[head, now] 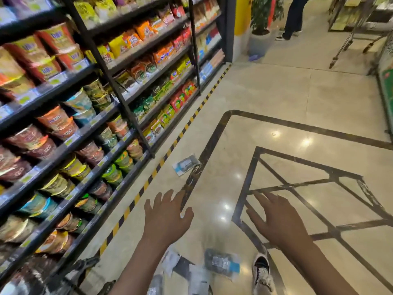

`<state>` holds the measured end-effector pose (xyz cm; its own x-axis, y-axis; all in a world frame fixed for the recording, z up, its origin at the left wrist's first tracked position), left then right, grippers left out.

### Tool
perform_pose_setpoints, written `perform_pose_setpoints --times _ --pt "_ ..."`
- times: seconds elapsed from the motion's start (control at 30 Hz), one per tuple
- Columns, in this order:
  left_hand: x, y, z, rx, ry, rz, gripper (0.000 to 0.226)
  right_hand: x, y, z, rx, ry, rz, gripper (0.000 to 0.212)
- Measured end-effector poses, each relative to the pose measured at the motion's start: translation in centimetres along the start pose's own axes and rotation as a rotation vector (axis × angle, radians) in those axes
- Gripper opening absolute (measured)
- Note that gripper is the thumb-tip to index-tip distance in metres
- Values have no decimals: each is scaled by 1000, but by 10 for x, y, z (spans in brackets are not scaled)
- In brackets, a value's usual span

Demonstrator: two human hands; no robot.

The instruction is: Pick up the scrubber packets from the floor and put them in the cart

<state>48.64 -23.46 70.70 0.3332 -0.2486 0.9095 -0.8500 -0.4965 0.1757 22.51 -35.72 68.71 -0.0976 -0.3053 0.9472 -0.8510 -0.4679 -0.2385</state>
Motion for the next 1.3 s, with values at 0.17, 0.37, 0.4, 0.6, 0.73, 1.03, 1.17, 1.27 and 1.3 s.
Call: perform_pose_setpoints --times 0.17,0.37,0.4,0.6,0.73,1.03,1.17,1.27,1.3 --pt "31 52 62 168 29 -52 63 42 29 110 163 -92 -8 74" --pt "65 42 99 340 115 -48 63 73 -27 223 407 -109 -98 78" --pt "68 33 105 379 113 -59 62 73 -40 238 444 -113 -108 77" --pt "76 -34 158 578 142 -169 74 69 -117 339 656 -141 -206 63" --pt "53 -95 217 710 120 -259 75 45 -166 424 731 -153 -295 63" --pt "-67 -191 340 943 -55 -424 68 -114 -222 589 836 -423 -397 62" --pt "-204 -223 402 1016 -103 -468 64 -271 -209 645 885 -497 -439 77" --pt "-346 -247 440 1053 -154 -502 67 -405 -185 680 900 -552 -486 73" --pt "-403 -252 447 1069 -182 -514 68 -450 -175 694 908 -553 -503 71"
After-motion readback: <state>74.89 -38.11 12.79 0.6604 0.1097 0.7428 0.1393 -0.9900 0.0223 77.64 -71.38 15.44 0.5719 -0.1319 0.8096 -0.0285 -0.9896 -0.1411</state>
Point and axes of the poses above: each hand's wrist, its own z-axis towards the middle knuckle, its own x-axis out of the back of the hand, y = z × x, the point moved 7 cm from there along z, towards the middle knuckle, and after that the axes turned 6 degrees about -y, right-handed, at the moved point
